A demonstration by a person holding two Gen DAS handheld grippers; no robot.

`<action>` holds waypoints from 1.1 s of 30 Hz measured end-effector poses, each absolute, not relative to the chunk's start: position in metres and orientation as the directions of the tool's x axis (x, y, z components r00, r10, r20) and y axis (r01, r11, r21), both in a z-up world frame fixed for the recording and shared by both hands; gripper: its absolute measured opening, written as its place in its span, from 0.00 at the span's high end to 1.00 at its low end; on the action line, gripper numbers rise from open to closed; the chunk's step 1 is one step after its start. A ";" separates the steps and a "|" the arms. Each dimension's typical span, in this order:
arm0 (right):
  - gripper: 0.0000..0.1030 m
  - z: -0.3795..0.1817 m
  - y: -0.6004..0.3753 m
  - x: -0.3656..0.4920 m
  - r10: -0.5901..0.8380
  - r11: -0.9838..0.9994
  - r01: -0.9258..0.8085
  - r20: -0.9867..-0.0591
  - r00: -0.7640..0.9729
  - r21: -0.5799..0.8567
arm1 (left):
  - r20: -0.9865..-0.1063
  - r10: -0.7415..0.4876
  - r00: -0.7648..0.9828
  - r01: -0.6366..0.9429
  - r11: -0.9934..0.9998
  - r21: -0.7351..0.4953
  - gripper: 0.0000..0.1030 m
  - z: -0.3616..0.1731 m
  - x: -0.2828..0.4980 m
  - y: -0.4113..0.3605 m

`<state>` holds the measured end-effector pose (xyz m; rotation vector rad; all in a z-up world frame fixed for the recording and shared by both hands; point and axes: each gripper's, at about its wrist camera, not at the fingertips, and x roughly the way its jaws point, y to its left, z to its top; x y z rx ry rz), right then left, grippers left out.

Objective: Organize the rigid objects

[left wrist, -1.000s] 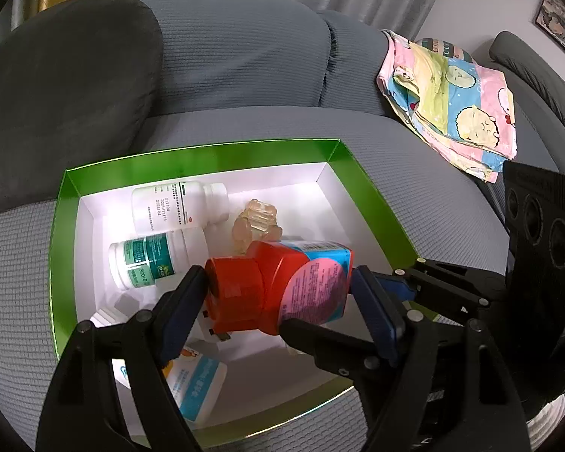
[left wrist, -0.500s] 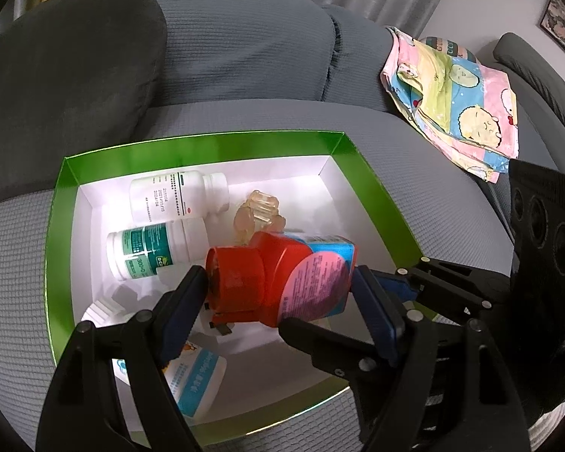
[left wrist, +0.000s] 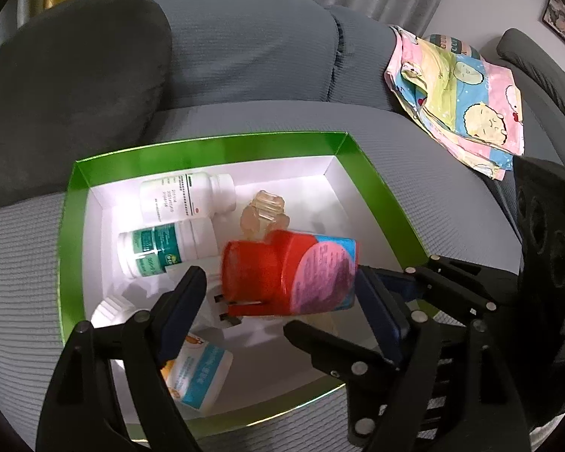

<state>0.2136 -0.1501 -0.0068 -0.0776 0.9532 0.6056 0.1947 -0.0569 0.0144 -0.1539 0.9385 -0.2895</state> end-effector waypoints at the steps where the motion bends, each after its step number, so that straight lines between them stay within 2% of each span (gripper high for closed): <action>1: 0.38 -0.008 -0.151 0.214 0.439 0.840 -0.508 -0.788 0.431 0.190 | -0.771 -0.307 0.558 0.174 0.952 -0.253 0.21 0.015 0.194 -0.056; 2: 0.36 -0.008 -0.152 0.214 0.432 0.844 -0.503 -0.791 0.433 0.185 | -0.772 -0.298 0.562 0.167 0.954 -0.247 0.19 0.016 0.193 -0.055; 5: 0.35 -0.007 -0.156 0.211 0.402 0.859 -0.488 -0.797 0.450 0.158 | -0.776 -0.255 0.577 0.134 0.967 -0.218 0.04 0.020 0.188 -0.049; 6: 0.35 -0.006 -0.158 0.210 0.387 0.865 -0.482 -0.799 0.460 0.141 | -0.777 -0.243 0.580 0.122 0.970 -0.212 0.01 0.021 0.187 -0.047; 8: 0.33 0.000 -0.164 0.204 0.357 0.876 -0.472 -0.795 0.490 0.102 | -0.778 -0.227 0.586 0.103 0.973 -0.206 0.01 0.024 0.183 -0.042; 11: 0.25 0.010 -0.173 0.197 0.332 0.890 -0.451 -0.784 0.524 0.076 | -0.772 -0.207 0.602 0.080 0.977 -0.199 0.01 0.032 0.175 -0.035; 16: 0.23 0.023 -0.182 0.185 0.297 0.907 -0.419 -0.770 0.564 0.043 | -0.767 -0.162 0.621 0.062 0.986 -0.158 0.01 0.042 0.163 -0.032; 18: 0.14 0.027 -0.183 0.182 0.277 0.913 -0.406 -0.769 0.576 0.025 | -0.769 -0.145 0.622 0.052 0.988 -0.145 0.01 0.045 0.158 -0.030; 20: 0.11 0.030 -0.183 0.177 0.254 0.919 -0.395 -0.766 0.590 0.000 | -0.769 -0.125 0.627 0.032 0.990 -0.135 0.01 0.048 0.151 -0.028; 33: 0.05 0.055 -0.171 0.146 0.196 0.933 -0.356 -0.746 0.636 -0.059 | -0.784 -0.041 0.619 -0.073 0.991 -0.110 0.01 0.073 0.115 -0.015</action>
